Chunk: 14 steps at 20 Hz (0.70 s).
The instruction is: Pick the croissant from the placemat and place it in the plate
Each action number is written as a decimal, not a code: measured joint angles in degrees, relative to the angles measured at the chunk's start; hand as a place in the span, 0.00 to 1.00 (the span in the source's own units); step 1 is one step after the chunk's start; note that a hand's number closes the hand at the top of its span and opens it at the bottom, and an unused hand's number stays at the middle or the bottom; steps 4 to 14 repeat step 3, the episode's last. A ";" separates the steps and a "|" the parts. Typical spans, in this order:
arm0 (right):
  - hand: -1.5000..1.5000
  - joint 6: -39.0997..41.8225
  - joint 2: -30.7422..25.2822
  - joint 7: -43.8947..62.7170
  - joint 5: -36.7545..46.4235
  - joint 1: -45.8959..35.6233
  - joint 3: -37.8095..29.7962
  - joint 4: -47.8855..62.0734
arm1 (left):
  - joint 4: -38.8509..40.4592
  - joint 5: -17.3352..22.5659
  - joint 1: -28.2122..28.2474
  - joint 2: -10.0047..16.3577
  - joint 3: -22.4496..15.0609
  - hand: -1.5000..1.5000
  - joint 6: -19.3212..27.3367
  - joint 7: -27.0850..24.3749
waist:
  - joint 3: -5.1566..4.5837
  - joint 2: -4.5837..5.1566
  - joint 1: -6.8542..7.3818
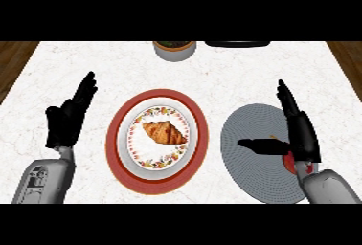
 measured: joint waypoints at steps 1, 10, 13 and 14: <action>0.00 1.50 -0.43 -1.21 -0.71 0.95 -1.35 0.21 | -0.86 -0.22 0.30 -0.21 -0.27 0.50 0.18 0.66 | 0.00 0.00 0.03; 0.00 4.18 -0.23 -3.85 -1.26 1.67 -3.93 2.05 | -1.08 -0.32 -0.02 -0.24 -0.28 0.50 0.01 1.24 | 0.00 0.00 0.07; 0.00 4.18 -0.23 -3.85 -1.26 1.67 -3.93 2.05 | -1.08 -0.32 -0.02 -0.24 -0.28 0.50 0.01 1.24 | 0.00 0.00 0.07; 0.00 4.18 -0.23 -3.85 -1.26 1.67 -3.93 2.05 | -1.08 -0.32 -0.02 -0.24 -0.28 0.50 0.01 1.24 | 0.00 0.00 0.07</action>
